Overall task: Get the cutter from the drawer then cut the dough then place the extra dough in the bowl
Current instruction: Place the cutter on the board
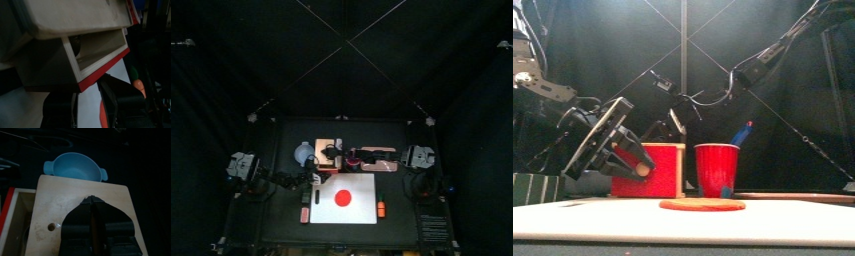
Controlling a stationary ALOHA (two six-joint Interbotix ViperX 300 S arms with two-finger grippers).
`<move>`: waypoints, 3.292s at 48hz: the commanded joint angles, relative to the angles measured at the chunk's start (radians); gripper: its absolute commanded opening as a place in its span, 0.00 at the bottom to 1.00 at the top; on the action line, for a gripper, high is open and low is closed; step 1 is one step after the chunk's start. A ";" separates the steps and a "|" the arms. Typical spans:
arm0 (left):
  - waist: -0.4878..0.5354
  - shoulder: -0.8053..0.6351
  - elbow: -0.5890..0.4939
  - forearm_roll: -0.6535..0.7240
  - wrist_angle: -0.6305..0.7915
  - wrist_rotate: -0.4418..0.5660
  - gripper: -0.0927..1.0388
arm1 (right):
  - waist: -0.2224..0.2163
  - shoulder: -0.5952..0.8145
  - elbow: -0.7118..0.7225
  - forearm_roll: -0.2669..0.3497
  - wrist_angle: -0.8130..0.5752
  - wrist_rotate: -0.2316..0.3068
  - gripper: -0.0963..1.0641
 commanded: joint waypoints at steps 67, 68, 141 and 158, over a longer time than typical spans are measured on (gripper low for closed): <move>-0.123 -0.017 -0.029 -0.043 0.091 0.006 0.79 | -0.021 -0.014 -0.003 0.000 0.014 -0.002 0.05; -0.124 -0.018 -0.028 -0.043 0.092 0.006 0.80 | -0.021 -0.014 -0.003 0.000 0.015 -0.002 0.05; 0.282 -0.531 0.258 0.423 -0.100 0.600 0.81 | 0.175 -0.229 -0.003 0.348 0.456 0.021 0.07; 0.305 -0.577 0.264 0.495 -0.100 0.673 0.81 | 0.181 -0.215 -0.006 0.382 0.506 0.021 0.39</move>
